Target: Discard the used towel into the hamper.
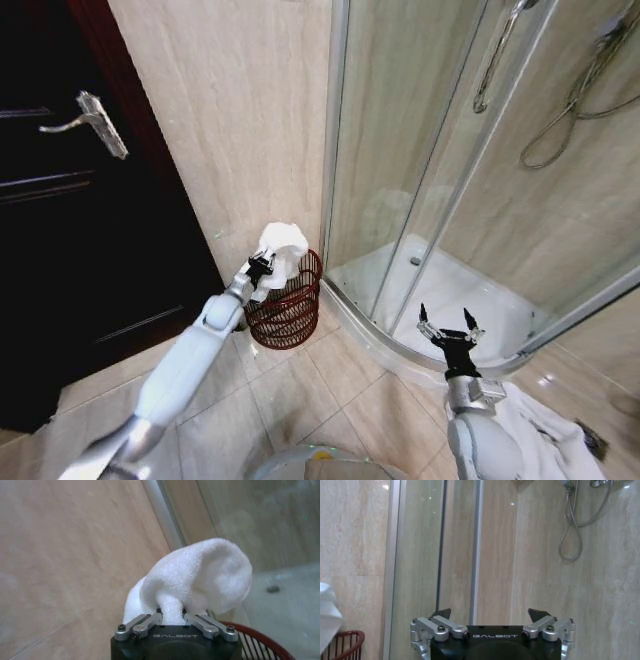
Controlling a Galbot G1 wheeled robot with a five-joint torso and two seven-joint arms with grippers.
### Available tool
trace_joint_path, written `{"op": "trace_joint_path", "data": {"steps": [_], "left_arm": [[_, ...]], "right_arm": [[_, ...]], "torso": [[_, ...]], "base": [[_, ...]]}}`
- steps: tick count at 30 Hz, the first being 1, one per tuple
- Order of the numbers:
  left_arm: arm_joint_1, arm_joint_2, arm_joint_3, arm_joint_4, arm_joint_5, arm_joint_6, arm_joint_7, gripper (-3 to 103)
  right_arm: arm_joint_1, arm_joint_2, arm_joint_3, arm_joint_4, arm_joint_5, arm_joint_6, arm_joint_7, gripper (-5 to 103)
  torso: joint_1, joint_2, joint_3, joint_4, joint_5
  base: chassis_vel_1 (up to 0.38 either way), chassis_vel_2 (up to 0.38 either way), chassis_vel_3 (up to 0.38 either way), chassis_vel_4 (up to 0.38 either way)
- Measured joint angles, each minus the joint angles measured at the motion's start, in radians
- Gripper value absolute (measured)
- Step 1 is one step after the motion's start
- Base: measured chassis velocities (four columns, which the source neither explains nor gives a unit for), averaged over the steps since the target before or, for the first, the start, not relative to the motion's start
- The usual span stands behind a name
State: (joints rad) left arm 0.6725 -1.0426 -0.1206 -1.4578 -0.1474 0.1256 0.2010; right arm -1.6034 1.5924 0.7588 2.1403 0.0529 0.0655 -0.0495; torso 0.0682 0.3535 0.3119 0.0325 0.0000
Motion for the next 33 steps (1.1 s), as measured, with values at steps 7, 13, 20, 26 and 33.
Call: {"op": "trace_joint_path", "data": {"steps": [7, 13, 20, 26, 33], "left_arm": [[-0.130, -0.032, 0.104, 0.122, 0.031, 0.032, 0.072, 7], [-0.197, -0.053, 0.163, 0.228, 0.072, 0.060, 0.052, 7], [-0.223, -0.062, 0.171, 0.263, 0.139, 0.108, 0.047, 7], [-0.221, -0.052, 0.172, 0.264, 0.195, 0.113, 0.041, 4], [-0.230, -0.041, 0.165, 0.228, 0.211, 0.189, 0.122, 26]], "right_arm": [[-0.010, 0.000, -0.001, -0.012, 0.009, 0.019, -0.002, 100], [-0.010, -0.005, 0.001, -0.008, 0.021, 0.023, -0.005, 100], [-0.017, -0.005, 0.001, -0.008, 0.026, 0.030, -0.008, 100], [-0.016, -0.011, 0.009, -0.008, 0.038, 0.033, -0.007, 100], [-0.014, -0.011, 0.012, -0.008, 0.050, 0.033, -0.006, 100]], "torso": [[0.000, 0.001, 0.001, -0.0005, -0.0001], [0.001, 0.001, 0.001, -0.0001, 0.0000], [0.001, 0.002, 0.001, -0.0002, 0.0000], [0.001, 0.002, 0.001, -0.0001, -0.0001], [0.001, 0.002, 0.001, -0.0001, -0.0002]], "base": [[0.000, 0.000, 0.000, 0.000], [0.000, 0.000, 0.000, 0.000], [0.000, 0.000, 0.000, 0.000], [0.000, 0.000, 0.000, 0.000], [0.000, 0.000, 0.000, 0.000]]}}
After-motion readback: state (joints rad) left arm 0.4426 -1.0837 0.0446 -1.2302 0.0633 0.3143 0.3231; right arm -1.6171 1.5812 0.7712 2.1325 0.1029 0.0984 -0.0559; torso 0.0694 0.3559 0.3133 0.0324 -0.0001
